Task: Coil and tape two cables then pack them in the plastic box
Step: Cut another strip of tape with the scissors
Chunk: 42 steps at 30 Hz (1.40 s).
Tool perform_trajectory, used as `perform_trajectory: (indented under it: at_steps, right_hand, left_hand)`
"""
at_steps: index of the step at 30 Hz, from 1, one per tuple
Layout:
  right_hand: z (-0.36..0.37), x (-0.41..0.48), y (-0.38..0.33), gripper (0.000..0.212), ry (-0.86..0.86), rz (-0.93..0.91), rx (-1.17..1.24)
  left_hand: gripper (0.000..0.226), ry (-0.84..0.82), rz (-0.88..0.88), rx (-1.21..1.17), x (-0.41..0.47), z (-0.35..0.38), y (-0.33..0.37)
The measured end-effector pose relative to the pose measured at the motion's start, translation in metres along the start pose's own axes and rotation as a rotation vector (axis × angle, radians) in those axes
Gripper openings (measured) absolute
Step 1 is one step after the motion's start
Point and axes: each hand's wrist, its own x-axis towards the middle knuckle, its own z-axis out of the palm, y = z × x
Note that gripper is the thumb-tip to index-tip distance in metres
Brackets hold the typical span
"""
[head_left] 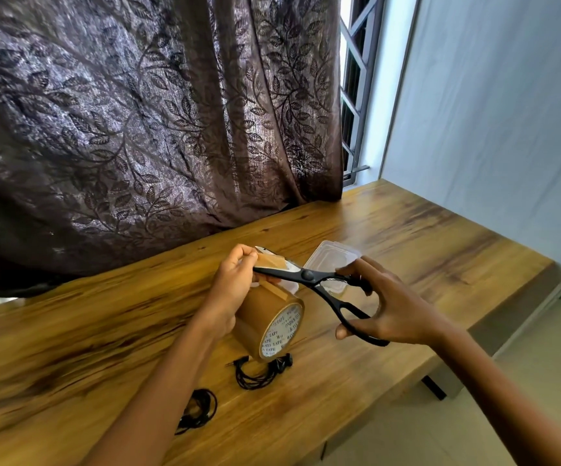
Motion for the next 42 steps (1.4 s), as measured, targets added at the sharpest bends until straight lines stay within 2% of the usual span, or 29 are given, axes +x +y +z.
perform_trajectory:
  at_steps: [4,7,10,12,17,23,28,33,36,42]
  right_hand:
    - [0.002,-0.002,0.005,0.078,0.009,-0.013,-0.035]
    - [0.003,-0.002,0.003,0.074,0.044,-0.027,-0.210]
    - [0.004,-0.004,-0.001,0.072,0.080,-0.059,-0.343]
    - [0.004,-0.009,0.000,0.070,0.099,-0.055,-0.350]
    - [0.006,-0.024,0.016,0.072,0.208,0.119,-0.192]
    - [0.046,-0.031,0.047,0.034,0.435,0.418,-0.086]
    - [0.078,-0.050,0.074,0.012,0.468,0.607,-0.150]
    - [0.096,-0.060,0.082,0.013,0.435,0.750,-0.187]
    - [0.099,-0.060,0.077,0.016,0.406,0.740,-0.324]
    - [0.105,-0.064,0.080,0.024,0.357,0.706,-0.317]
  left_hand:
    - [0.026,-0.002,-0.042,-0.041,0.002,0.000,-0.002]
    - [0.028,0.021,-0.048,-0.036,0.004,0.003,-0.005]
    - [0.029,0.117,-0.042,-0.033,0.006,0.002,-0.006]
    - [0.029,0.170,-0.036,-0.062,0.009,-0.006,-0.006]
    - [0.023,0.218,-0.022,-0.059,0.011,-0.019,-0.006]
    - [0.020,0.245,-0.022,-0.039,0.006,-0.016,-0.008]
    - [0.017,0.244,-0.058,-0.096,0.005,-0.014,-0.013]
    - [0.016,0.193,-0.096,-0.109,-0.002,-0.009,-0.015]
    - [0.016,0.182,-0.106,-0.114,-0.004,-0.005,-0.017]
    - [0.021,0.158,-0.134,-0.158,-0.008,0.005,-0.016]
